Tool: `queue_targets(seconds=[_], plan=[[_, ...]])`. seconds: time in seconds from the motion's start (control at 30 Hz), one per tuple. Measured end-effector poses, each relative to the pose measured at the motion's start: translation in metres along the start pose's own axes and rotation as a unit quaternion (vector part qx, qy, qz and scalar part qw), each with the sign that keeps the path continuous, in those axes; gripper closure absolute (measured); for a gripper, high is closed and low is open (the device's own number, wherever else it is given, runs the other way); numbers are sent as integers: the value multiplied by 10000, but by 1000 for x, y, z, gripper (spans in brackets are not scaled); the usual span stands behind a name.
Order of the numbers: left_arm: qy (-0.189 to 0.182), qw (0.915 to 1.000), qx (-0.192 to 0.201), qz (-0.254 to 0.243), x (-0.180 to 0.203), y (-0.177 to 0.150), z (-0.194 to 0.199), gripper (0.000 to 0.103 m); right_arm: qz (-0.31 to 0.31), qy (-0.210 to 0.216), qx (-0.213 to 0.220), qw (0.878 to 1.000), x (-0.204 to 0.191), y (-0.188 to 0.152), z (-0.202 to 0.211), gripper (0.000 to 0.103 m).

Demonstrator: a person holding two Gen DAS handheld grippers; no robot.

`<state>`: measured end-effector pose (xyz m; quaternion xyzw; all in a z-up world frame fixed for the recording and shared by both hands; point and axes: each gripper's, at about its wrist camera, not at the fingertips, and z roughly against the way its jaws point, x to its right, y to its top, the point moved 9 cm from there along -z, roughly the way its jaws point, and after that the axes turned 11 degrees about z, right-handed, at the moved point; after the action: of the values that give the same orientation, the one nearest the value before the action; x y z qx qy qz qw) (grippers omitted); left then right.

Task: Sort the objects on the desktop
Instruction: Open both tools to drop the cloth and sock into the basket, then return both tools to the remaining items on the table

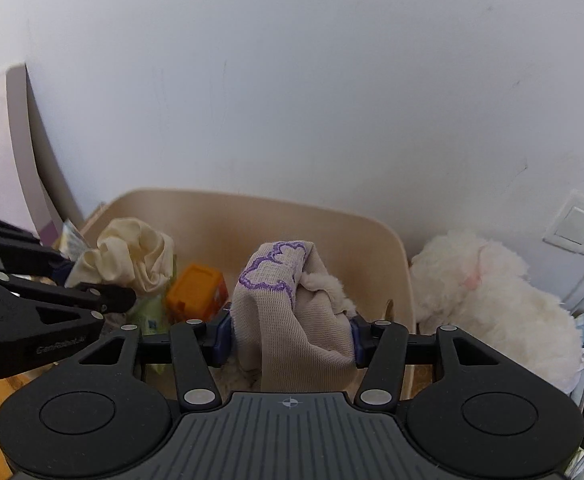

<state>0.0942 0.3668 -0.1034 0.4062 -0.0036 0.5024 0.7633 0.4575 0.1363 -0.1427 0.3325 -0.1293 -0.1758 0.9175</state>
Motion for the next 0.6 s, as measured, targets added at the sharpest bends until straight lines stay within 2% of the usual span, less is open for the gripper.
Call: queue_targets(seconds=[0.03, 0.1, 0.13, 0.17, 0.27, 0.43, 0.6], plan=[[-26, 10000, 17, -24, 1, 0, 0, 85, 38, 3, -44, 10000, -1, -1, -3, 49], [-89, 9999, 68, -61, 3, -1, 1, 74, 85, 58, -118, 9999, -5, -3, -7, 45], [-176, 9998, 58, -52, 5, -2, 1, 58, 92, 78, -137, 9998, -5, -3, -8, 38], [-234, 9997, 45, -28, 5, -3, 1, 52, 102, 73, -134, 9998, -7, -5, -5, 37], [-202, 9997, 161, 47, 2, -3, 3, 43, -12, 62, -74, 10000, -3, -9, 0, 31], [-201, 9993, 210, 251, 2, -4, 11, 31, -191, 136, 104, 9997, 7, -11, 15, 15], [-254, 9993, 278, 77, 8, -14, 25, 31, -116, 135, 253, 9995, 24, -10, 25, 12]])
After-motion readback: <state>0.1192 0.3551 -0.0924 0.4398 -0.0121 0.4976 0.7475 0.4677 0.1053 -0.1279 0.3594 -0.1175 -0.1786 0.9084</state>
